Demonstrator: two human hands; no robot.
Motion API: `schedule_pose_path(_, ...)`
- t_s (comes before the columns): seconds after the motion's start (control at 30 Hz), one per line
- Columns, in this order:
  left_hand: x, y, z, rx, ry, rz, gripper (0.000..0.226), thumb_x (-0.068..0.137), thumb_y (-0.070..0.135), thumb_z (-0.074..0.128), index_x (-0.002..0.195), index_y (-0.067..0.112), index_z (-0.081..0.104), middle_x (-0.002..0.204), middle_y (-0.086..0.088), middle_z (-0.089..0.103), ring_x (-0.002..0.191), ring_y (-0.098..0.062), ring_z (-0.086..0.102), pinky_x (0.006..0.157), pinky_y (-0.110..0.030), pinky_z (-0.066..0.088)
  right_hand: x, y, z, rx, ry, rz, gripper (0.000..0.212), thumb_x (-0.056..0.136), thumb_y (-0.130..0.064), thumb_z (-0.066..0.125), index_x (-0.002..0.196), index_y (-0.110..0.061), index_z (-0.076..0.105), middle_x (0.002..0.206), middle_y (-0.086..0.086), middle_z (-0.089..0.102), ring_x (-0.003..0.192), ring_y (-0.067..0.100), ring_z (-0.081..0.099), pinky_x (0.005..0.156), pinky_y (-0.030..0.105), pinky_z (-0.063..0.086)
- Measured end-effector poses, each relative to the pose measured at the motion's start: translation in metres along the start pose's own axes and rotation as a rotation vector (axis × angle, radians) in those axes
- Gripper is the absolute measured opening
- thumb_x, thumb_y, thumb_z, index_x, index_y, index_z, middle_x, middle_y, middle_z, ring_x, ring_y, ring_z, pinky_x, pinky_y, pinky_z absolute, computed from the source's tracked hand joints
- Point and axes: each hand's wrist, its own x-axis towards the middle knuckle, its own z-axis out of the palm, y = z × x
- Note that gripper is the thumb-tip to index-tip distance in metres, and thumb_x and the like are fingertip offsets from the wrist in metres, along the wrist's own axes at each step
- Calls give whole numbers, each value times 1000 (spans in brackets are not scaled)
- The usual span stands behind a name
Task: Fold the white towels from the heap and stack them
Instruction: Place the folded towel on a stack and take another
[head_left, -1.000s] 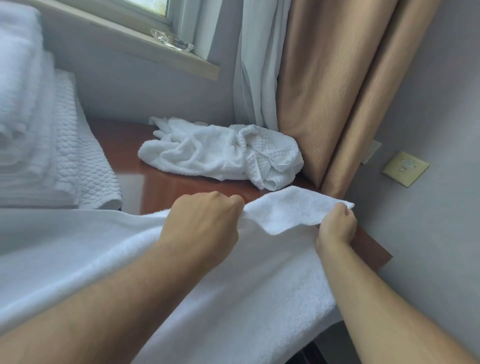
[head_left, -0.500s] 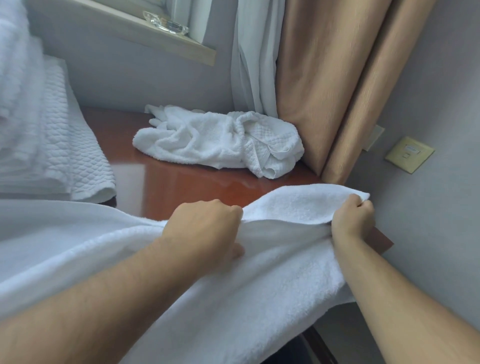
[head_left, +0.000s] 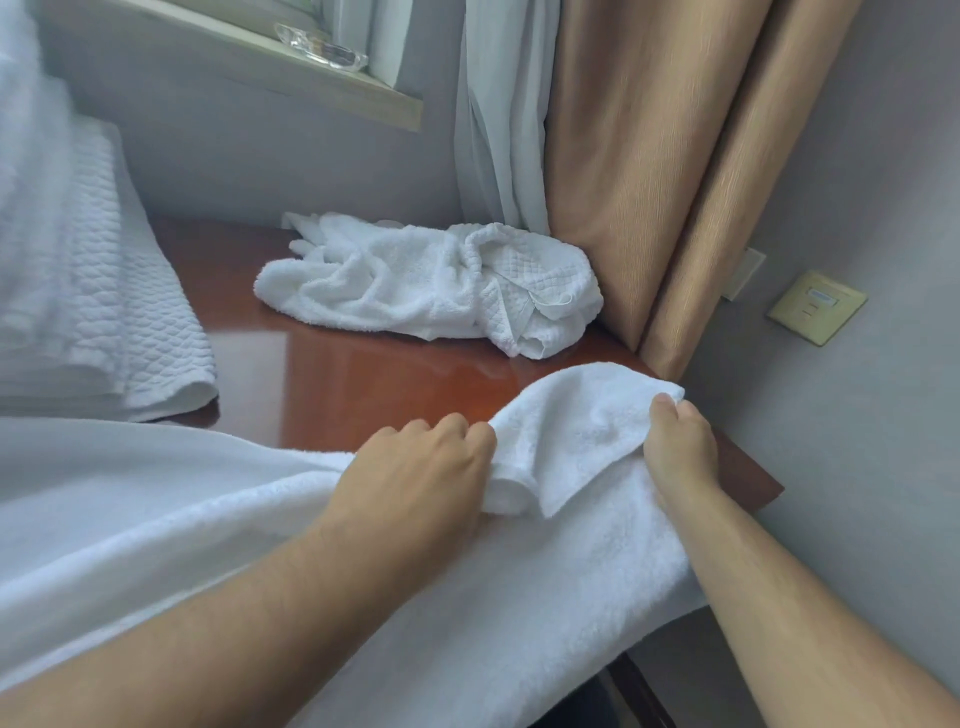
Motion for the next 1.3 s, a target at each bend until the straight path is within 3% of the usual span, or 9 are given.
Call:
schedule_pose_path(0.1,4,-14,-1,56,-22,-44,28,91,27,53,86,24,26,77,5,29,74,-25,51,52,-34,24,4,-2,-2,142,-32,20,40,99,-42,41,103,-10,66,92,1,64,91,24,59,81,39,47)
schedule_pose_path(0.2,6,-28,-9,176,-21,-38,24,77,5,34,89,24,28,80,5,28,72,-23,39,60,-35,33,4,-2,-3,309,55,71,34,88,-45,48,81,-16,65,76,-5,64,73,18,59,63,33,46)
schedule_pose_path(0.37,1,-32,-15,187,59,-13,24,84,20,60,106,22,52,110,-1,46,91,-26,49,71,-39,46,5,-3,1,293,153,-6,35,87,-38,55,60,-18,43,60,-5,45,57,16,42,54,31,35)
schedule_pose_path(0.6,-23,-16,-14,67,280,171,22,79,28,79,82,12,64,70,-3,52,51,-30,50,46,-30,32,4,-5,1,249,231,-31,22,89,-27,60,70,-23,50,89,8,65,85,29,58,64,30,36)
schedule_pose_path(0.7,-32,-19,-6,78,258,238,27,88,43,69,84,16,67,66,1,51,52,-29,51,45,-32,41,4,-5,2,208,241,11,22,90,-33,56,73,-23,46,83,0,61,83,28,54,75,39,39)
schedule_pose_path(0.9,-43,-19,-4,39,239,295,27,92,48,60,93,25,74,70,4,53,60,-25,55,52,-33,47,17,5,-4,169,35,-76,8,81,-23,60,81,-24,52,80,-12,56,76,16,52,62,31,29)
schedule_pose_path(1.07,-40,-4,-10,39,120,375,14,94,34,65,104,31,74,81,4,58,61,-22,58,46,-33,48,10,2,-3,113,58,-173,48,77,9,50,110,-26,56,122,0,46,106,23,51,73,19,35)
schedule_pose_path(1.17,-41,3,-13,59,77,305,24,92,33,64,115,37,69,89,7,59,70,-22,62,55,-32,50,-6,-15,-6,-109,153,-289,50,78,7,52,115,-25,63,131,7,48,118,33,47,94,42,37)
schedule_pose_path(1.3,-51,-19,-32,93,-30,84,61,86,68,44,142,46,37,117,19,55,108,-11,54,91,-32,43,-59,-51,-2,-42,-300,-549,20,88,-15,61,108,-17,68,118,2,55,120,25,49,100,35,39)
